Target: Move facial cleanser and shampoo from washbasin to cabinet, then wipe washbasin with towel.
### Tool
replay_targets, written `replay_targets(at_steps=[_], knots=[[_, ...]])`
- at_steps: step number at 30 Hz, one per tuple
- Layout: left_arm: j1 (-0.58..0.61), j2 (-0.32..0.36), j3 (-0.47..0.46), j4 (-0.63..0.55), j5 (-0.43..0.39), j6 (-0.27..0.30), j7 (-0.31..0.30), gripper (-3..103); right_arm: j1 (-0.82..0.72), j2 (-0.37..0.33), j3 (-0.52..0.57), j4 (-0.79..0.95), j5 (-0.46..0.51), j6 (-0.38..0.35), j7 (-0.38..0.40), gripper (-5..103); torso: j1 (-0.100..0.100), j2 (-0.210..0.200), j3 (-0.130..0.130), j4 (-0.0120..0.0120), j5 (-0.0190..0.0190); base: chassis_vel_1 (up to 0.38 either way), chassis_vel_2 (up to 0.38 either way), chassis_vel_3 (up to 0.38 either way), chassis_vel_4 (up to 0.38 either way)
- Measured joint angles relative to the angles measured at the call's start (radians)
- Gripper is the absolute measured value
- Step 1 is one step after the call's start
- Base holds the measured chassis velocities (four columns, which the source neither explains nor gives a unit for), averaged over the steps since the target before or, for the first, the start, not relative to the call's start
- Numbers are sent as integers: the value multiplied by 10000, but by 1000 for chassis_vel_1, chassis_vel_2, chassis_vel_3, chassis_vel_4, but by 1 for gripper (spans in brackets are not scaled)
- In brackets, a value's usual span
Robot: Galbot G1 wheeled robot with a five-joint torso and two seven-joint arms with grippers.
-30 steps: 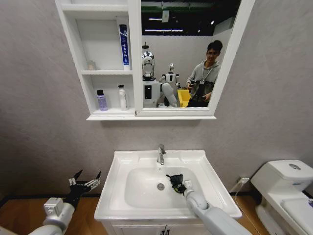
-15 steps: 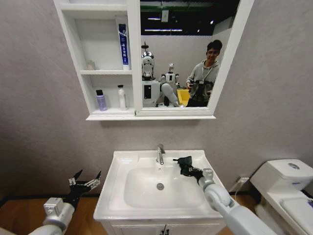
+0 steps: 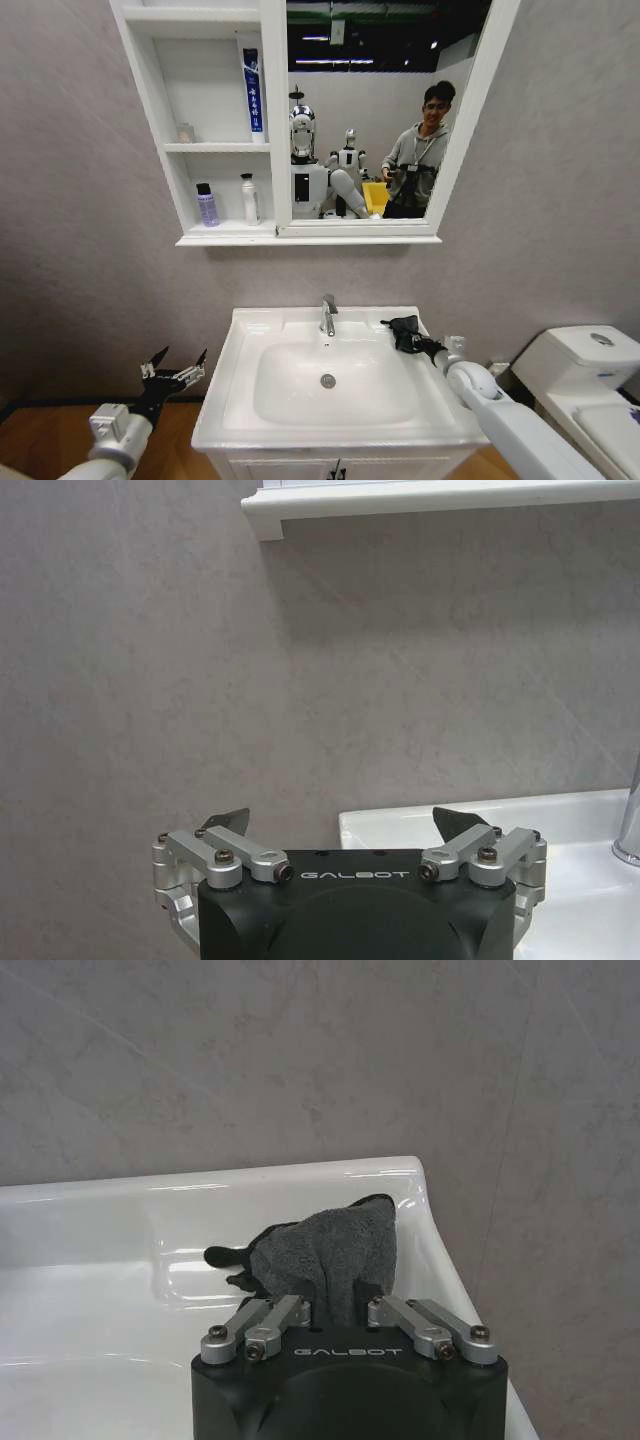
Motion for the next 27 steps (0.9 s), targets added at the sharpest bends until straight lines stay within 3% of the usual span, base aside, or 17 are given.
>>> replay_targets(at_steps=[4, 6, 10, 12, 13, 15, 17, 21, 23, 27], knots=[[0, 0, 0, 0, 0, 0, 1, 100, 21, 5, 1, -137, -90, 104, -196, 33, 0, 1, 0, 0, 1, 0, 0, 0, 0], [0, 0, 0, 0, 0, 0, 1, 100, 65, 16, -58, -441, -1049, 821, -708, 44, 0, 1, 0, 0, 0, 0, 0, 0, 0], [0, 0, 0, 0, 0, 0, 2, 100, 70, 87, -71, -508, -1520, 1214, -820, 54, 0, 0, 0, 0, 0, 0, 0, 0, 0], [0, 0, 0, 0, 0, 0, 1, 100, 50, 191, -62, -597, -2196, 1901, -866, 65, 0, 0, 0, 0, 1, 0, 0, 0, 0], [0, 0, 0, 0, 0, 0, 1, 100, 50, 191, -62, -597, -2196, 1901, -866, 65, 0, 0, 0, 0, 1, 0, 0, 0, 0], [0, 0, 0, 1, 0, 0, 1, 100, -110, 332, 74, -582, -2902, 2984, -862, 77, 0, 1, 0, 1, -2, 0, 0, 0, 0], [0, 0, 0, 0, 0, 0, 2, 100, -285, 436, 218, -398, -3077, 3279, -705, 82, 0, 0, 0, 0, 2, 0, 0, 0, 0], [0, 0, 0, 0, 0, 0, 2, 100, -1063, 590, 709, 581, -3201, 3486, -187, 96, 0, 0, 0, 1, 0, 0, 0, 0, 0], [0, 0, 0, 0, 0, 0, 3, 100, -1316, 606, 831, 901, -3212, 3503, -41, 99, 0, 0, 0, 2, 0, 0, 0, 0, 0], [0, 0, 1, 0, 0, 0, 5, 100, -2785, 758, 1530, 2936, -3389, 2692, 1173, 100, 0, 1, -2, -1, -4, 0, 0, 0, 0]])
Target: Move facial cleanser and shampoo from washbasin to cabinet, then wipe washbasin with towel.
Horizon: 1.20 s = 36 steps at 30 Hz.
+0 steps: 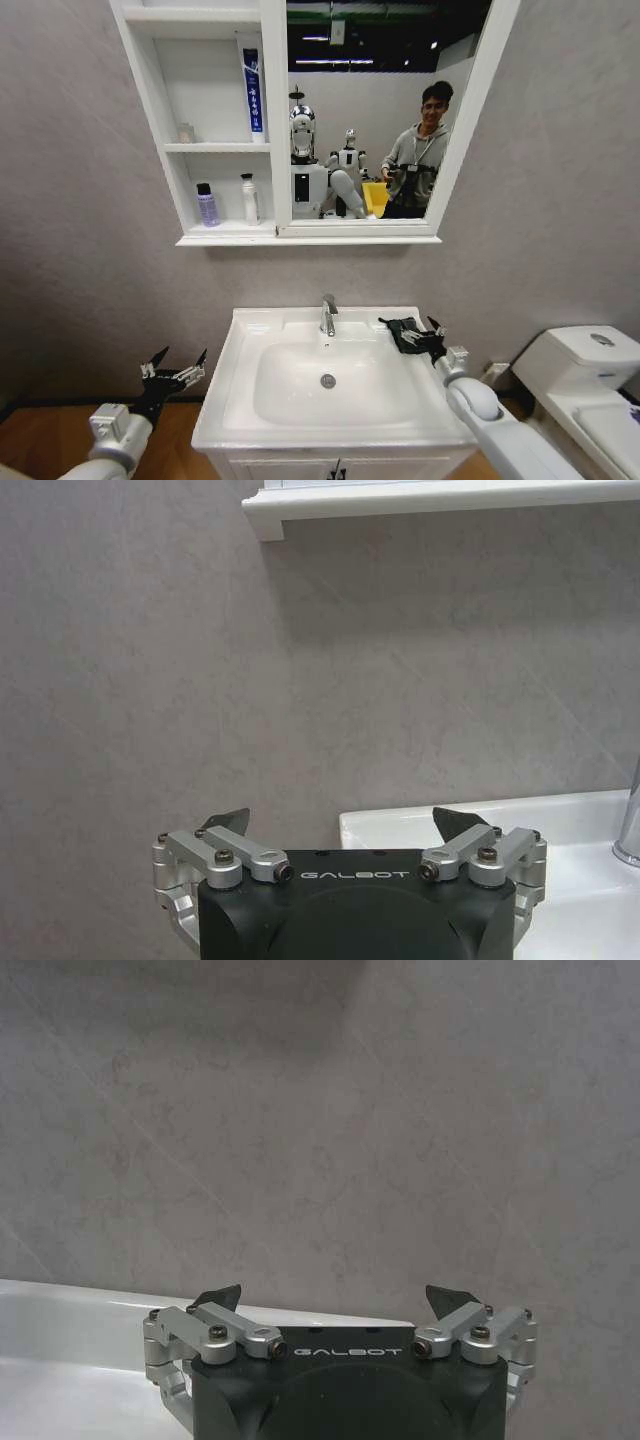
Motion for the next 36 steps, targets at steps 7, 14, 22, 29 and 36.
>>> replay_targets(at_steps=[7, 14, 22, 29, 36], knots=[[0, -1, -2, 0, 0, 0, -3, 100, -3003, 1312, 1665, 2473, -990, -682, 701, 100, -1, 0, -1, 2, 7, 0, 0, 0, 0], [0, 0, 0, -1, 0, 0, -3, 100, -5769, 2671, 2729, 4224, -2582, -187, 274, 100, -4, 2, -1, -2, 2, 0, 0, 0, 0], [0, 0, 0, 0, 0, 0, -3, 100, -6402, 3047, 2792, 5164, -2601, -21, 209, 100, 0, 1, 2, 2, 4, 0, 0, 0, 0], [0, 0, -1, 0, 1, 0, -3, 100, -6846, 3370, 2807, 6111, -2035, -346, 259, 100, 0, 0, 1, 1, 4, 0, 0, 0, 0], [0, 0, -1, 0, 0, 0, -4, 100, -6867, 3422, 2840, 6109, -2129, -346, 187, 100, 0, -1, 2, 1, 5, 0, 0, 0, 0]])
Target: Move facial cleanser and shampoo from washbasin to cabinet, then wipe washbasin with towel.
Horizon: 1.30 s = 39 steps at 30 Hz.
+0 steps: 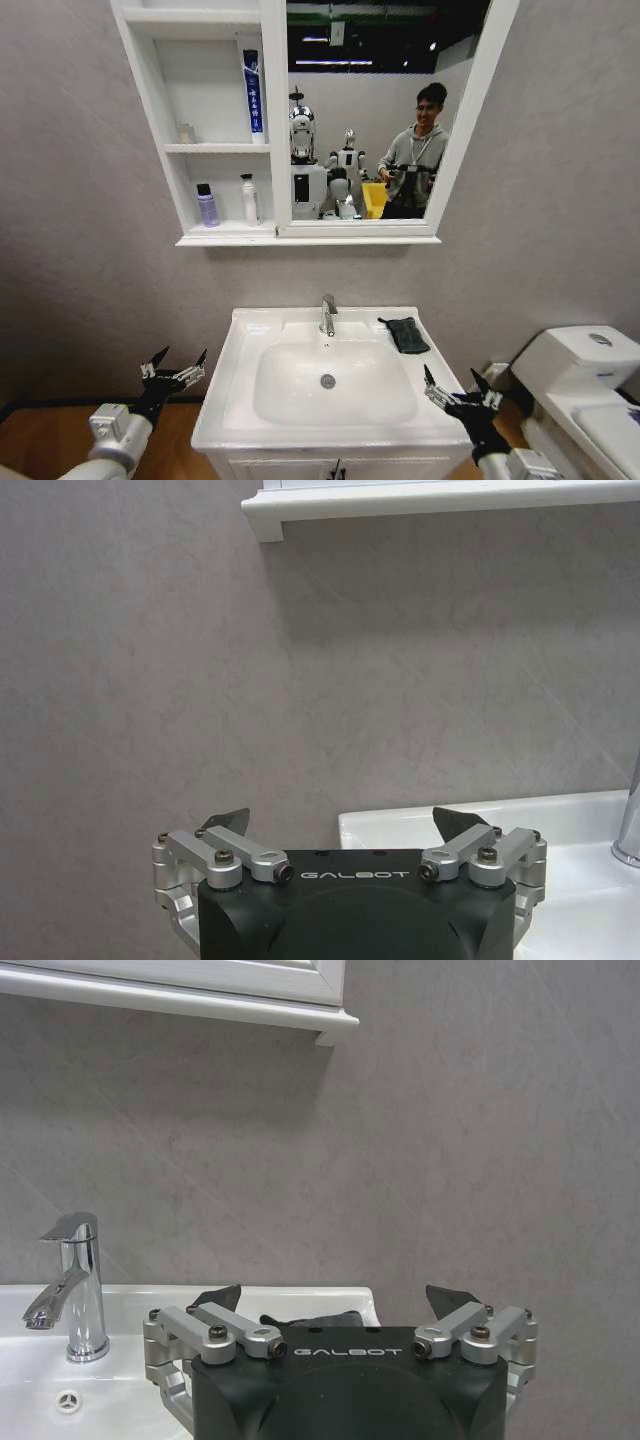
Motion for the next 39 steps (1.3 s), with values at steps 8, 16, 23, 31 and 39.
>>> replay_targets(at_steps=[8, 16, 23, 31, 39], knots=[[0, 0, 0, 0, 0, 0, 0, 100, 29, -15, -14, -41, 0, -1, -6, 100, 0, 0, 0, 0, 0, 0, 0, 0, 0], [-1, 0, 0, 0, 0, 0, 0, 100, 41, -22, -23, -58, 0, -3, -9, 100, 3, -1, 1, 0, 0, 15, -13, -22, 16], [-1, 0, 0, 1, 0, 0, 0, 100, 49, -27, -30, -68, 3, -4, -11, 100, 3, -2, 1, 0, -6, 131, -138, -115, 121], [0, 0, 0, 0, 0, 0, 0, 100, 52, -29, -34, -77, 7, -6, -11, 100, 0, -1, 1, -2, 6, 228, -227, -217, 224], [0, 0, 2, 0, 0, 0, 0, 100, 53, -31, -33, -80, 7, -5, -12, 100, 1, -1, 1, 0, -4, 308, -318, -308, 306]])
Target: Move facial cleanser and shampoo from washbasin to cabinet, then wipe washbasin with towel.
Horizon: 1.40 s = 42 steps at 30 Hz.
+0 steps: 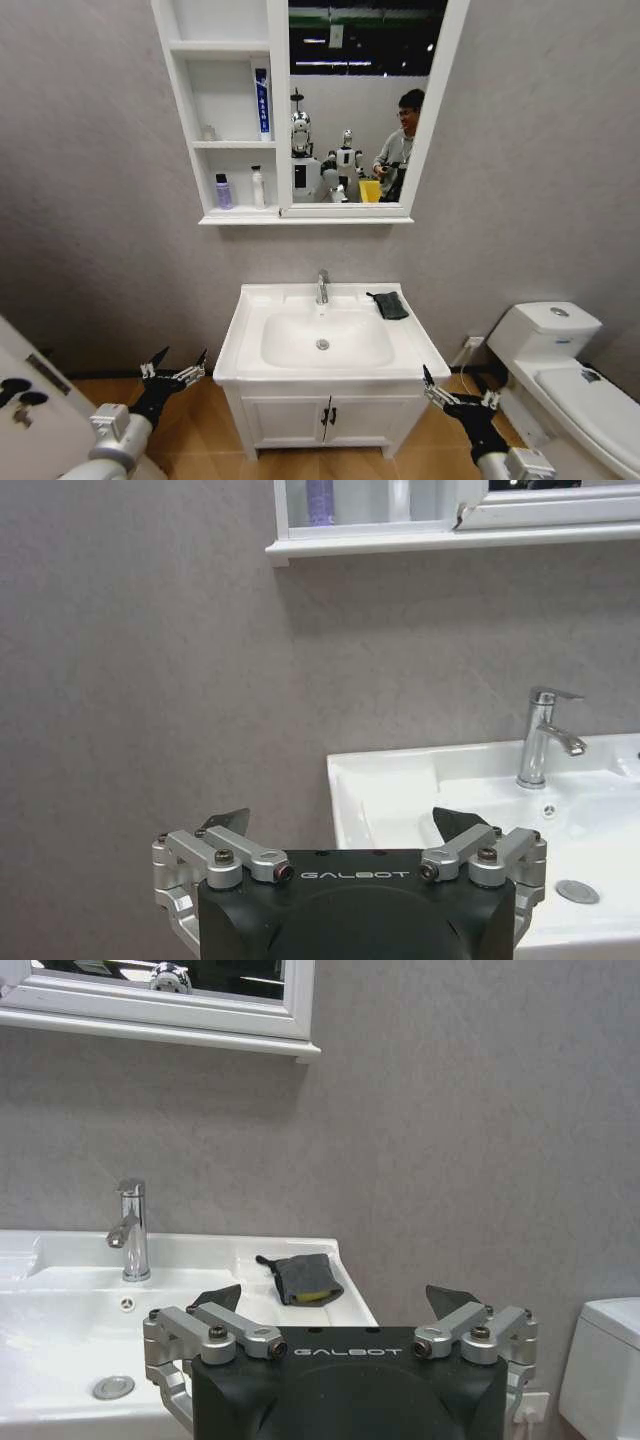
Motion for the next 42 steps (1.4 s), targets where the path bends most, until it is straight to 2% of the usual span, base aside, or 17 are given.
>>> replay_targets(at_steps=[2, 3, 6, 8, 13, 15, 17, 21, 24, 25, 29, 31, 32, 36, 38, 41, 42], knots=[[0, 0, -4, 0, 1, -1, -1, 100, 0, 0, -2, -1, 0, 0, -1, 100, -2, 2, -2, -1, 15, 356, -357, -353, 351], [0, 0, -1, 1, 0, 0, 0, 100, 2, 0, -1, 0, 0, -1, 0, 100, -3, 1, -2, 0, -5, 361, -371, -359, 353], [1, 0, -3, 0, 1, -1, 0, 100, 1, 0, -1, 0, 0, 0, 2, 100, -4, 2, -1, 0, 13, 374, -374, -364, 358], [0, 0, -1, 1, 0, 0, -1, 100, 1, 0, -1, -1, 0, 0, 1, 100, -4, 2, -2, 0, -2, 378, -371, -364, 373], [1, 0, -2, 0, 0, -1, -2, 100, 2, 0, -1, -1, 0, 0, 3, 100, -4, 2, -2, 0, 11, 359, -351, -360, 362], [1, 0, -1, 1, 0, -1, -1, 100, 2, 1, -1, 0, 0, 0, 4, 100, -2, 1, -1, -1, -5, 351, -370, -326, 368], [1, 0, -2, 0, 0, -1, 0, 100, 2, 0, -1, -1, 0, 0, 4, 100, -2, 2, 0, -1, 12, 357, -341, -341, 328], [0, 0, -1, 0, 1, 0, -1, 100, 2, 1, -2, -1, 1, 1, 3, 100, 0, 2, -1, -2, -1, 347, -338, -347, 343], [0, 0, -3, 0, 1, -1, -2, 100, 2, 0, -2, -2, 1, 1, 4, 100, -1, 1, 0, 0, 15, 361, -350, -374, 317], [0, 0, -1, 1, 0, -1, -2, 100, 2, 0, 0, -2, 0, 1, 5, 100, 0, 2, -1, 0, -4, 342, -335, -338, 358], [0, 0, -4, 0, 1, -1, -3, 100, 3, 0, -2, -2, 1, 1, 3, 100, -1, 2, -1, 0, 10, 347, -343, -364, 357], [1, 0, -1, 1, 0, -1, 0, 100, 2, 0, 0, -2, 0, 2, 5, 100, 0, 1, -1, 0, -4, 350, -357, -341, 356], [1, 0, -2, 0, 0, -1, -2, 100, 3, 0, -1, -2, 0, 2, 5, 100, 2, 0, 0, -2, 8, 366, -365, -367, 335], [1, 0, -1, 1, 0, -1, -2, 100, 2, 0, -1, -1, 0, 2, 4, 100, -3, 2, -2, -1, -2, 335, -352, -348, 337], [1, 0, -1, 0, 1, -1, -1, 100, 0, 1, -1, -2, 1, 2, 4, 100, -5, 3, -2, -2, 9, 310, -323, -338, 282], [3, 0, -3, 1, 0, 0, -4, 100, 2, 0, -2, -1, 1, 2, 3, 100, -11, 8, -6, 6, -1, 144, -159, -201, 224], [3, 0, -2, 1, 0, -1, -5, 100, 0, 1, -3, -1, 1, 2, 3, 100, -11, 7, -5, 0, -1, 60, 13, -123, 90]])
